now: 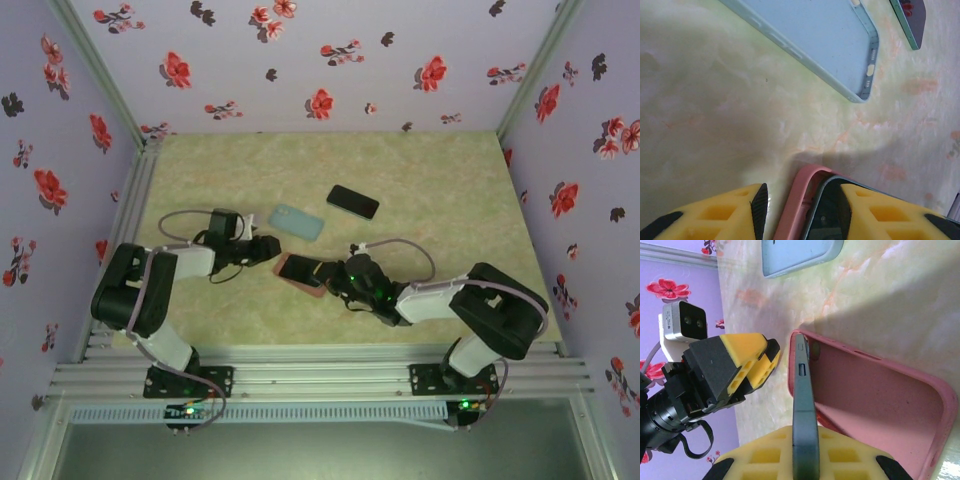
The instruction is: Put the phone into the phone case
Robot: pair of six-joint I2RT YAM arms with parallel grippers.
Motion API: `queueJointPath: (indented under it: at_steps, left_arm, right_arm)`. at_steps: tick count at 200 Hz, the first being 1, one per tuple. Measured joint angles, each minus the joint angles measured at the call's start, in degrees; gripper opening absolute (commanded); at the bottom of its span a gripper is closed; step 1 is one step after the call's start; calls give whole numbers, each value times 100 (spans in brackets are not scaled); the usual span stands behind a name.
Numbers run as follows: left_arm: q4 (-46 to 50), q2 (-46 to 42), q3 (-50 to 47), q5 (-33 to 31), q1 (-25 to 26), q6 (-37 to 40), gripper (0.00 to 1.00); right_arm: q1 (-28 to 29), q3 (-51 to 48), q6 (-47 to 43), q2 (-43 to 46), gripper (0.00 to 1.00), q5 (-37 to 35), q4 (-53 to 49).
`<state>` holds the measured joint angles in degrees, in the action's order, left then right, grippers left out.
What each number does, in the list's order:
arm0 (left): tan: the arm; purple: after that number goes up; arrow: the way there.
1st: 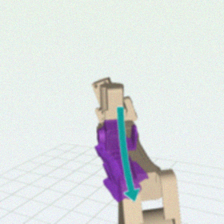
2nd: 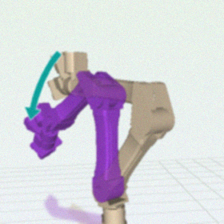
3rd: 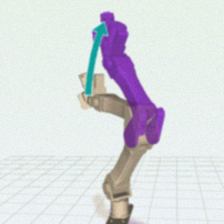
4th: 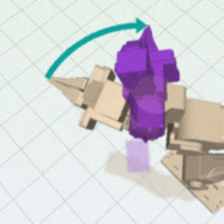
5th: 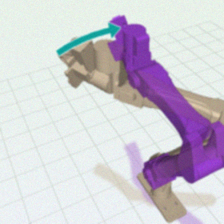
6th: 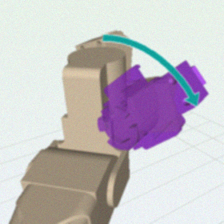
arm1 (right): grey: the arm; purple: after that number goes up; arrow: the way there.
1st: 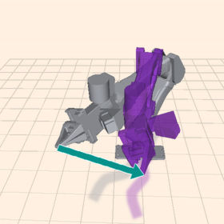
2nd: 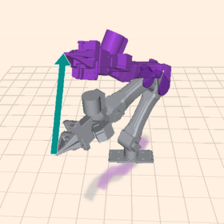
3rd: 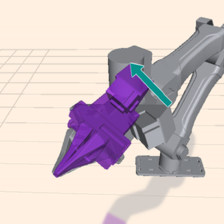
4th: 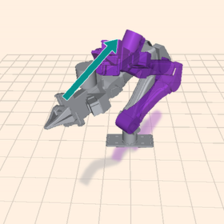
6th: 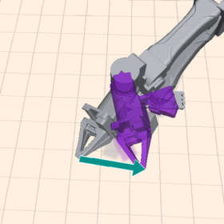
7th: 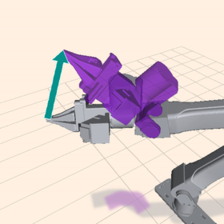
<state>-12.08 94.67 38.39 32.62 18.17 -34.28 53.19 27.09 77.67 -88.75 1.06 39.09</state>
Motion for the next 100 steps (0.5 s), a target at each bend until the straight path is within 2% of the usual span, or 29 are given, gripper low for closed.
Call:
queueJointPath:
  at_steps: [100]
  left_arm:
    - [-219,190,-20,66,225,-24,45]
  right_arm:
    - [35,-68,284,-181,0,-98,315]
